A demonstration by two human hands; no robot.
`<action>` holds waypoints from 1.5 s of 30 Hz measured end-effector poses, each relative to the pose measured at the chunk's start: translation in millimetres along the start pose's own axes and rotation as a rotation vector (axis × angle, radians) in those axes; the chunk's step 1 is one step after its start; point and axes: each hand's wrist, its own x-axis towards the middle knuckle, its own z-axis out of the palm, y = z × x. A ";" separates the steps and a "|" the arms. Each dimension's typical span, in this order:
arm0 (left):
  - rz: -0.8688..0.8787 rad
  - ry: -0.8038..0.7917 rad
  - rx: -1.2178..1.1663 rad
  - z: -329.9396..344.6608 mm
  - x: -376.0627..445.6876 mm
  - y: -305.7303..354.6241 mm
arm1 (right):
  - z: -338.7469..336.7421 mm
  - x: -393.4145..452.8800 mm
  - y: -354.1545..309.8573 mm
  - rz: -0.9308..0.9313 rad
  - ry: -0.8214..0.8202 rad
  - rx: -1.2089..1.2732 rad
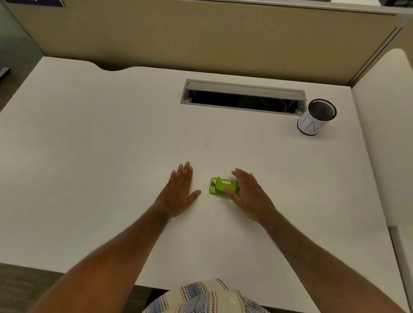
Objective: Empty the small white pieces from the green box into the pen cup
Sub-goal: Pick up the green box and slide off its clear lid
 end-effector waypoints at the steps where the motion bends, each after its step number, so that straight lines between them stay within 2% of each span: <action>1: 0.006 0.012 0.001 1.1 0.5 0.1 | 3.0 0.8 -2.2 -0.012 0.014 0.016; 12: -0.004 -0.032 -0.049 -5.5 -1.4 1.0 | 18.9 17.1 -13.1 -0.111 0.052 -0.235; 17: -0.011 -0.026 -0.073 -4.3 -0.9 -0.8 | 16.5 19.3 -14.0 -0.069 0.029 -0.295; 20: -0.008 -0.004 -0.093 -1.7 -1.2 -1.6 | 14.2 22.7 -14.6 -0.030 0.008 -0.246; 25: -0.029 0.008 -0.139 -0.5 -4.0 -0.8 | 7.6 23.7 -18.8 0.107 0.004 0.010; 31: -0.045 0.050 -0.231 3.1 -10.2 -3.2 | -1.4 25.4 -32.8 0.313 0.101 0.453; 35: -0.069 0.086 -0.311 7.9 -17.1 -2.2 | -8.9 20.3 -42.2 0.483 0.065 0.771; 42: -0.270 0.092 -0.775 -23.4 -21.8 28.8 | -29.1 1.1 -67.8 0.538 -0.025 1.269; 45: -0.308 0.123 -1.095 -48.6 -27.3 48.1 | -39.6 -7.1 -81.4 0.562 -0.042 1.389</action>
